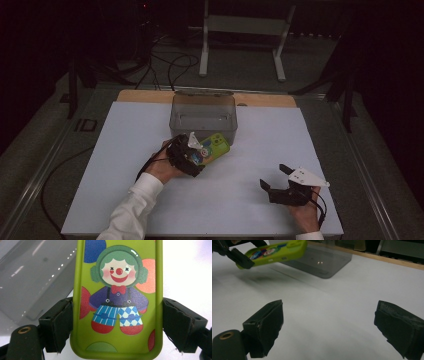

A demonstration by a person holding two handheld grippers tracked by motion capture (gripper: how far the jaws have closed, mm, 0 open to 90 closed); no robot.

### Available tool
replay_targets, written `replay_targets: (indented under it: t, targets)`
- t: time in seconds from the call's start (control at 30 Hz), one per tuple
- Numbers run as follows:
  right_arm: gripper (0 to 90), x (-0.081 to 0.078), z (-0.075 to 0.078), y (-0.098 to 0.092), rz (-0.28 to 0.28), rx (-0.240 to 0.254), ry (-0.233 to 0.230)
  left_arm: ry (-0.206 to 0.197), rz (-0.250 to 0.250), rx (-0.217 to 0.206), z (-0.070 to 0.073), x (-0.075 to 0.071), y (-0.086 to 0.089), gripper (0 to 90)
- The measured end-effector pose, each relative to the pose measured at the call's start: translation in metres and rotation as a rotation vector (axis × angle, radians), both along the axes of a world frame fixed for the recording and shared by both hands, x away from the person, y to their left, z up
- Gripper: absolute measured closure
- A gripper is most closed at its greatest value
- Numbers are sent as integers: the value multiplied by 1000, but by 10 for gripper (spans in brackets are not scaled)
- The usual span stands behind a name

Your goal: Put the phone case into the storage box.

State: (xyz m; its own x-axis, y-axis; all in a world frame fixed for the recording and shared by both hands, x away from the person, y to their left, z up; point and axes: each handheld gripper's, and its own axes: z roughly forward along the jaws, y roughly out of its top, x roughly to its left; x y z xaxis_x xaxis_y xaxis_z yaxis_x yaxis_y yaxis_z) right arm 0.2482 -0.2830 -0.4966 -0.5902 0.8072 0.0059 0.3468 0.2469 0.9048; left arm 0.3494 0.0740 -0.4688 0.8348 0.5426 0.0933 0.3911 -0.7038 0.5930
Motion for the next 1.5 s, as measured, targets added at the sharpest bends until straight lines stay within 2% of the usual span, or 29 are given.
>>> replay_targets:
  t: [0.17, 0.2, 0.33, 0.43, 0.5, 0.63, 0.83, 0.97, 1.17, 1.2, 1.27, 1.4, 1.5]
  targets:
    - [90, 0, 0, 1, -1, 1, 3, -18, 18, -19, 4, -4, 6, 165]
    - [90, 0, 0, 1, -1, 1, 3, -31, 31, -39, 6, -7, 11, 165]
    - [90, 0, -1, 1, 0, -3, 1, -69, 61, -55, 9, -16, 20, 165]
    - [90, 0, 0, 1, -1, 0, 2, -75, 74, -65, 10, -18, 25, 165]
    - [90, 0, -1, 2, -1, 2, 2, -93, 116, -87, 11, -22, 34, 165]
    - [90, 1, -1, 2, -1, 1, 2, -111, 150, -104, 11, -25, 42, 165]
    - [90, 1, -2, 4, -2, -1, 9, -163, 244, -163, 13, -35, 59, 165]
    - [90, 2, -2, 5, 0, 1, 12, -190, 286, -191, 13, -39, 67, 165]
    - [90, 3, -2, 6, 0, 16, 15, -225, 331, -228, 14, -44, 73, 164]
    - [90, 3, -2, 6, 0, 39, 21, -232, 343, -243, 14, -46, 75, 164]
    - [90, 3, -2, 5, -3, 48, 19, -244, 356, -239, 15, -47, 76, 164]
    - [90, 4, -1, 6, -2, 52, 22, -255, 381, -268, 16, -49, 79, 164]
    - [90, 4, -1, 8, 2, 75, 32, -265, 403, -277, 14, -51, 82, 164]
